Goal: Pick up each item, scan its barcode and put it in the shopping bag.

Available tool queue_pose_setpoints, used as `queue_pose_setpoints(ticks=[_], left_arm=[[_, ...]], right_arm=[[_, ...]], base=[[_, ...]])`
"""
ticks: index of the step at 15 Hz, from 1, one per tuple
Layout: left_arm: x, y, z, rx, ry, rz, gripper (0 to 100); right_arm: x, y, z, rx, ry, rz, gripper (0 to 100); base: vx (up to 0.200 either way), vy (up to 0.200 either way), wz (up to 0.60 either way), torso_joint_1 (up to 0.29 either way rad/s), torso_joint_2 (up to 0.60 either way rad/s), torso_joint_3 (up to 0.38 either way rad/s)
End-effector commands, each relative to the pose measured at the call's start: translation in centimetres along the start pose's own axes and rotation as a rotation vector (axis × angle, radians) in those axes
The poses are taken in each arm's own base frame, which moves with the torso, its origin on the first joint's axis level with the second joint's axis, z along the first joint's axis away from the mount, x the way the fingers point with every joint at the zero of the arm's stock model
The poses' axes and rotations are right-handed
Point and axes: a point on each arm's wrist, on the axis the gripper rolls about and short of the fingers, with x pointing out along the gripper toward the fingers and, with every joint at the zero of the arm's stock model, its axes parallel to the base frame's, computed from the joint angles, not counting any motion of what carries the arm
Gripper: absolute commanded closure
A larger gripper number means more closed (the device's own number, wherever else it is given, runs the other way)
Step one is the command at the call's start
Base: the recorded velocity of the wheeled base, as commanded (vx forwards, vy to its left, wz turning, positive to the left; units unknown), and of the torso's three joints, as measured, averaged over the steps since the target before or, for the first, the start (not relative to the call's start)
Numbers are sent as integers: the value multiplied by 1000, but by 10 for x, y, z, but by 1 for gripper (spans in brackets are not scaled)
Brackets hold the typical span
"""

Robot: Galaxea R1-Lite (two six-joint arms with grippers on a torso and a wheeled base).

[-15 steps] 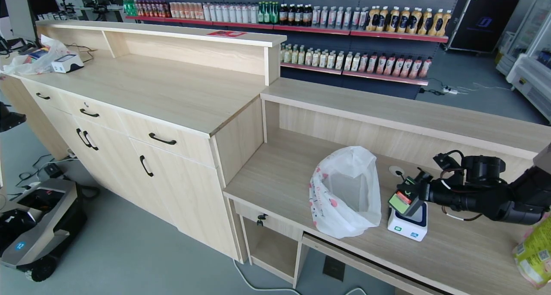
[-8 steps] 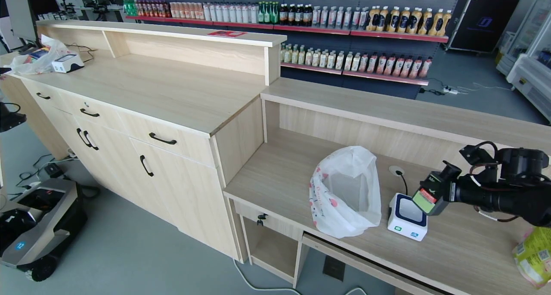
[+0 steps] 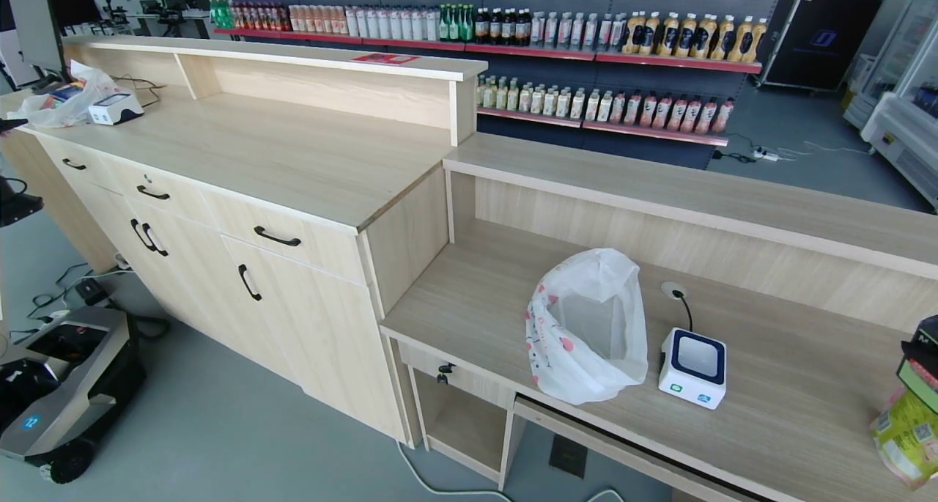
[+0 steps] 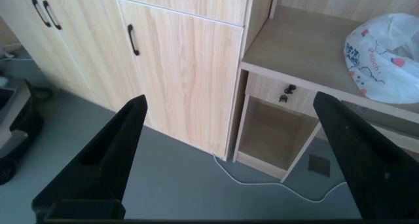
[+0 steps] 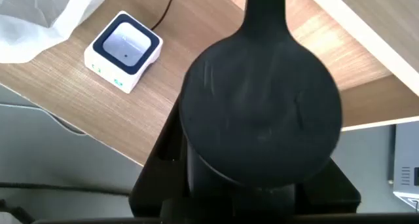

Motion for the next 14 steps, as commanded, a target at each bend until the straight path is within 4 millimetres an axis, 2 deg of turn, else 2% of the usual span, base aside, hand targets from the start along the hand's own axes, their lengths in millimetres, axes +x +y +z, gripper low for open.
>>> queue_pose_setpoints(ticks=[1,3,6,9,12,14], left_arm=[[0,0,0,-2,1,0,0],[0,0,0,0,1,0,0],[0,0,0,0,1,0,0],[0,0,0,0,1,0,0],[0,0,0,-2,1,0,0],[0,0,0,0,1,0,0]], right_arm=[[-23,3,14,-38,-86,-54,100],[-17,5,20,-49,-133,-42,100],[5,5,21,-33,-118,-32,100],[25,-10,22,-45,-141,-95,100],[51,-8,2,-13,-77,-78,100],[82,-11,-9,48,-29,-45,100]], base=[[0,0,600,-2,2,2],[0,0,600,0,0,2],[0,0,600,1,6,4],[0,0,0,0,0,0],[0,0,0,0,0,0],[0,0,0,0,0,0]])
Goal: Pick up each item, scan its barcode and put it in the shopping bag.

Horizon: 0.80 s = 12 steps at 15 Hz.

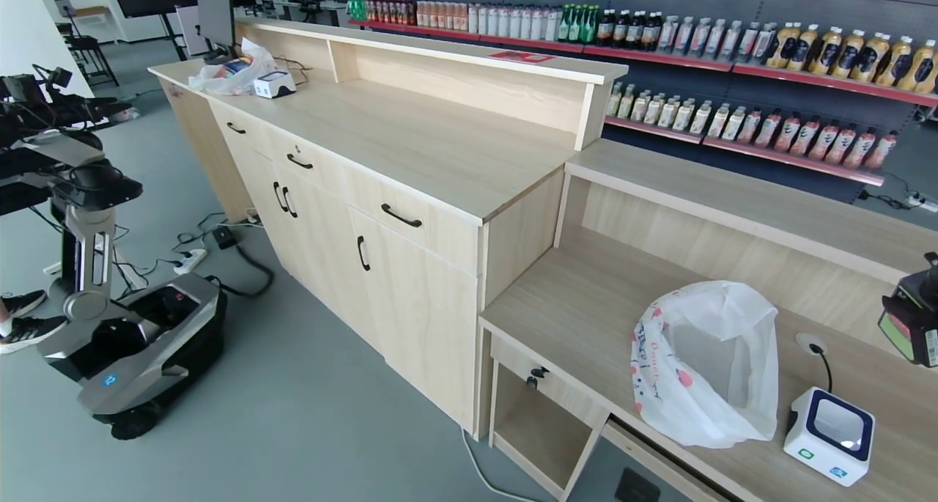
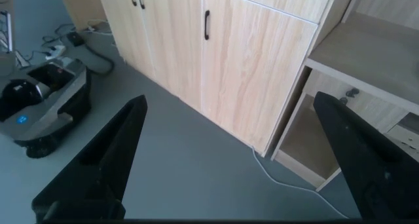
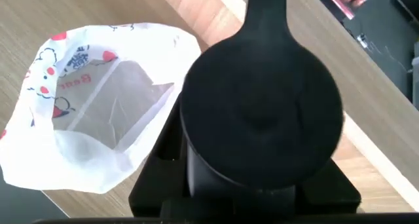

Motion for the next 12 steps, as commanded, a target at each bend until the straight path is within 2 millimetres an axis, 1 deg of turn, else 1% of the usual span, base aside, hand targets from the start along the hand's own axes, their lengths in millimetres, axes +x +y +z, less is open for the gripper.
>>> queue_pose_setpoints(ticks=[1,2,3,4,6,7,8,9,10,12], left_arm=[[0,0,0,-2,1,2,0],[0,0,0,0,1,0,0],[0,0,0,0,1,0,0],[0,0,0,0,1,0,0],[0,0,0,0,1,0,0],[0,0,0,-2,1,0,0],[0,0,0,-2,1,2,0],[0,0,0,-2,1,0,0],[0,0,0,-2,1,0,0],[0,0,0,0,1,0,0]], right_arm=[[47,7,-31,89,117,79,100],[55,12,-38,104,142,102,100],[66,21,-44,111,166,142,100],[80,34,-51,111,184,192,100],[113,53,-56,123,146,230,100],[127,61,-55,135,126,244,100],[141,66,-55,135,113,255,100],[162,73,-58,128,96,263,100],[174,77,-61,122,78,263,100],[192,85,-74,122,67,261,100]], base=[[0,0,0,0,0,0],[0,0,0,0,0,0],[0,0,0,0,0,0],[0,0,0,0,0,0],[0,0,0,0,0,0],[0,0,0,0,0,0],[0,0,0,0,0,0],[0,0,0,0,0,0],[0,0,0,0,0,0],[0,0,0,0,0,0]])
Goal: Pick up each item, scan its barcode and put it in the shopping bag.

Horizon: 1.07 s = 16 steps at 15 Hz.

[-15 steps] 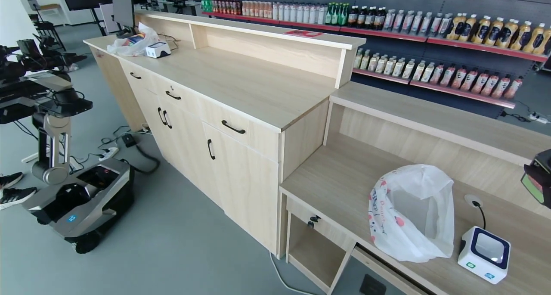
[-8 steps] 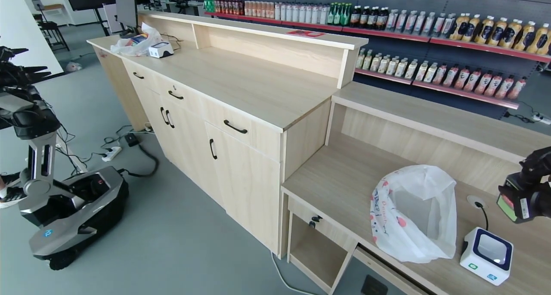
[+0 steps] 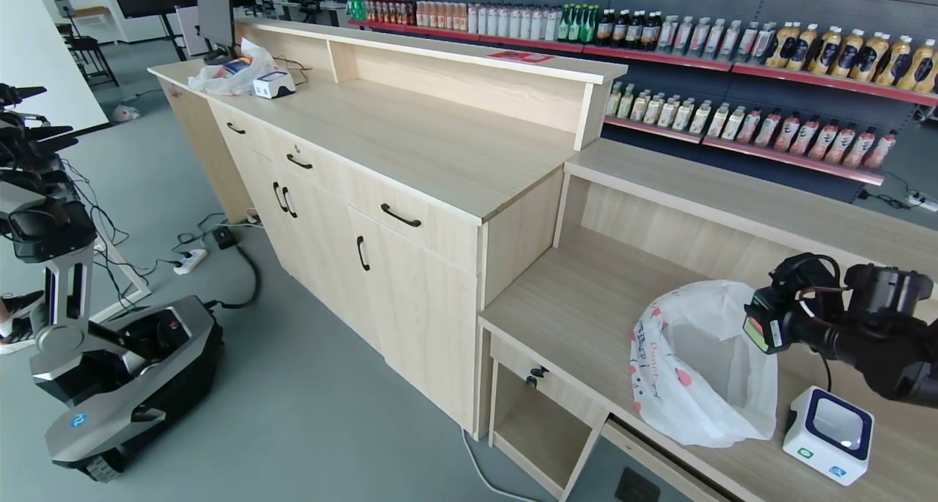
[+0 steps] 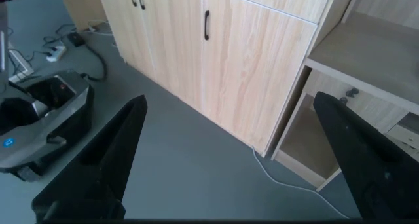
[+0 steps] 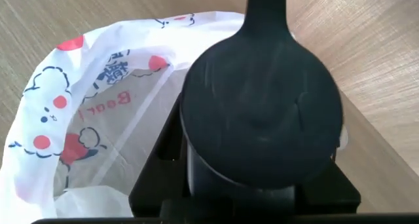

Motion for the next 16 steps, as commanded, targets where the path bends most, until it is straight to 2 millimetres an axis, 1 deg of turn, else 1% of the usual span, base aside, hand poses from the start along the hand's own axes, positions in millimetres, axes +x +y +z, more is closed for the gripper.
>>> queue_pose_setpoints(ticks=[1,4,9,10,11,12,14,16], left_arm=[[0,0,0,0,1,0,0],[0,0,0,0,1,0,0],[0,0,0,0,1,0,0],[0,0,0,0,1,0,0],[0,0,0,-1,1,0,0],[0,0,0,-1,1,0,0],[0,0,0,-1,1,0,0],[0,0,0,0,1,0,0]], right_arm=[[36,11,-31,9,30,29,100],[50,13,-45,13,22,25,100],[73,16,-56,61,-17,15,100],[76,15,-57,66,-22,15,100],[86,16,-58,86,-39,14,100],[90,17,-57,93,-46,14,100],[103,23,-53,117,-79,27,100],[108,27,-54,114,-85,33,100]], base=[[0,0,0,0,0,0],[0,0,0,0,0,0],[0,0,0,0,0,0],[0,0,0,0,0,0],[0,0,0,0,0,0],[0,0,0,0,0,0],[0,0,0,0,0,0],[0,0,0,0,0,0]])
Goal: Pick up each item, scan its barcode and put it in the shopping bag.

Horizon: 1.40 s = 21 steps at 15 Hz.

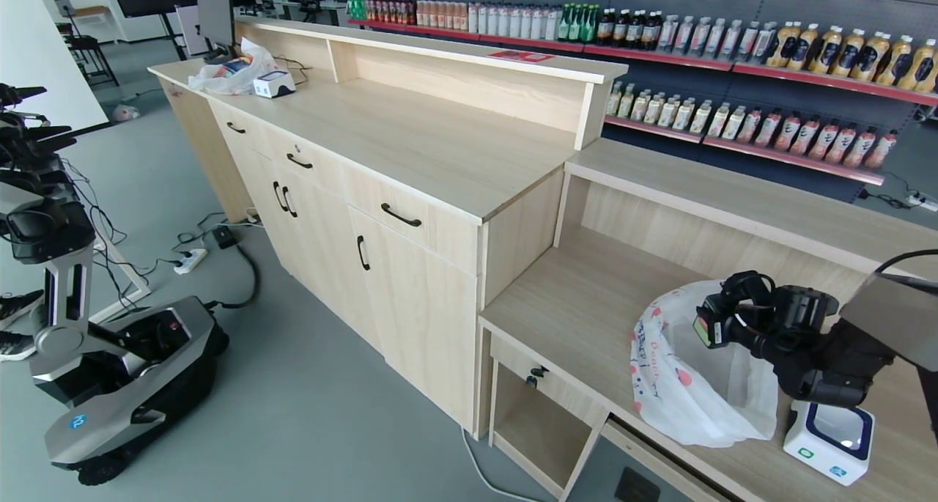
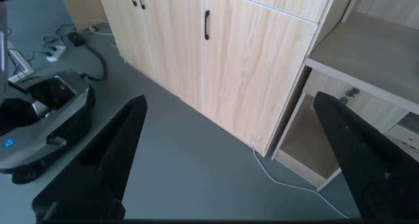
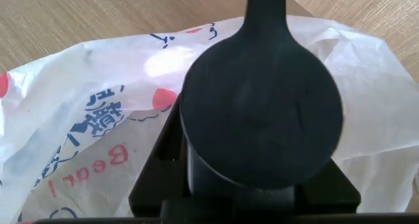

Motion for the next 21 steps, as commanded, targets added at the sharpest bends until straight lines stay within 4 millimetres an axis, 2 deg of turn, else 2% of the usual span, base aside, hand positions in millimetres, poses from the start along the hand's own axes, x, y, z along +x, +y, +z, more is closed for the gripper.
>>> queue_pose_setpoints(ticks=[1,6,12,19,20,21], left_arm=[[0,0,0,0,1,0,0],[0,0,0,0,1,0,0],[0,0,0,0,1,1,0],[0,0,0,0,1,0,0],[0,0,0,-2,1,0,0],[0,0,0,0,1,0,0]], right_arm=[[6,5,-9,0,11,12,100],[7,7,-22,2,38,15,100],[17,-9,-25,9,13,-23,100],[18,-7,-36,18,36,-19,100],[17,-6,-37,19,39,-18,0],[17,-6,-38,20,43,-17,0]], base=[[0,0,0,0,0,0],[0,0,0,0,0,0],[0,0,0,0,0,0],[0,0,0,0,0,0],[0,0,0,0,0,0],[0,0,0,0,0,0]])
